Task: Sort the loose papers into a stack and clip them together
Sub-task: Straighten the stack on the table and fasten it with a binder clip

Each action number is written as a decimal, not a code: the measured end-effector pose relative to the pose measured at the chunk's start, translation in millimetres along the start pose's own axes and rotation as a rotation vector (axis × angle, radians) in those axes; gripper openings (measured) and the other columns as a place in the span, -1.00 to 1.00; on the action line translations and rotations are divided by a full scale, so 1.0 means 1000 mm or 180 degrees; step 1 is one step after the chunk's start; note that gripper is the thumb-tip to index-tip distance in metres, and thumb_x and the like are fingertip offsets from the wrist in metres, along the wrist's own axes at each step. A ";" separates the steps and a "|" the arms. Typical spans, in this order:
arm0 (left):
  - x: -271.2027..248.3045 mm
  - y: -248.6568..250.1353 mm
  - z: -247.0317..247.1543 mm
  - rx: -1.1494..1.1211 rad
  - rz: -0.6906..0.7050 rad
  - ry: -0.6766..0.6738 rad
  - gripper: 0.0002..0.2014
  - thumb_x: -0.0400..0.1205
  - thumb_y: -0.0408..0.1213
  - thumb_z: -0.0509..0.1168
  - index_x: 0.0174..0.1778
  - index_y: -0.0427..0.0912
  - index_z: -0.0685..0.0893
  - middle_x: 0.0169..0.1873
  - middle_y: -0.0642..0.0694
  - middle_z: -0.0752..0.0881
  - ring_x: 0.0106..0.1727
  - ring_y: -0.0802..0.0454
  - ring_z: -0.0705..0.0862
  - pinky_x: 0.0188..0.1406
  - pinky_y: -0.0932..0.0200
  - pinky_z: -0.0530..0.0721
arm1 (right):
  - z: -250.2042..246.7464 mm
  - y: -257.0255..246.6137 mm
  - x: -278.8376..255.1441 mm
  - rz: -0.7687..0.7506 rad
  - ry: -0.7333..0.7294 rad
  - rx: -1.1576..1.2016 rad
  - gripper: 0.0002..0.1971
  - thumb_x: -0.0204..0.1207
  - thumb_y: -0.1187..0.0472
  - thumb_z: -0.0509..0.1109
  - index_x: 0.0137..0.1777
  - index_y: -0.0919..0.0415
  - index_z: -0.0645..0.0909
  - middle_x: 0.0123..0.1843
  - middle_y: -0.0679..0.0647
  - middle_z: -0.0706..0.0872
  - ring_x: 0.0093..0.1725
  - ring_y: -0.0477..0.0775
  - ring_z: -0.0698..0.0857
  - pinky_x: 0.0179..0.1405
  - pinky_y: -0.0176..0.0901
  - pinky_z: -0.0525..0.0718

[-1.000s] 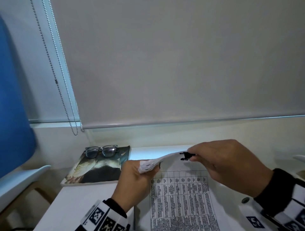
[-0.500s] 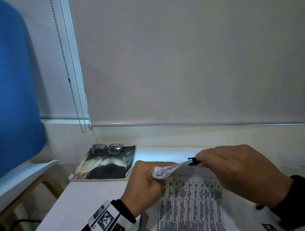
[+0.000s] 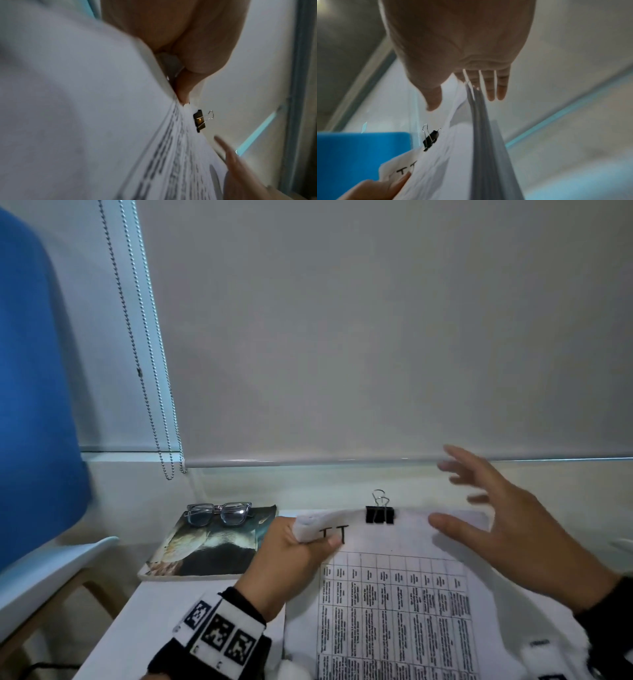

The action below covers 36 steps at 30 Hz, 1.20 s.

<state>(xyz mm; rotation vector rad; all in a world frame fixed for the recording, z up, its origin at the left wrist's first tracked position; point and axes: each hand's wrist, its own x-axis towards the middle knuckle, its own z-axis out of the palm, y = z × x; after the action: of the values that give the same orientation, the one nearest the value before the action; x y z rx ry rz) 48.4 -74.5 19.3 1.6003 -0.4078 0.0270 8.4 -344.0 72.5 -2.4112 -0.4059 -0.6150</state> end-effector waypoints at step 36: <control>-0.138 -0.047 0.001 0.3507 0.0535 -0.1555 -0.39 0.42 0.30 0.40 0.34 0.08 0.67 0.44 0.17 0.61 0.42 0.13 0.59 0.35 0.18 0.57 | 0.079 0.002 -0.162 -0.0233 -0.1767 -0.0694 -0.25 0.30 -0.65 0.06 0.43 -0.38 0.53 0.52 -0.41 0.42 0.50 -0.44 0.26 0.56 -0.21 0.38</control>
<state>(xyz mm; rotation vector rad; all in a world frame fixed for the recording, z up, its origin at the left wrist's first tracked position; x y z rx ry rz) -67.5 -41.2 -61.9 2.6611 -1.0212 -0.0177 -101.5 -317.8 -67.8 -2.7703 -0.6855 -0.0009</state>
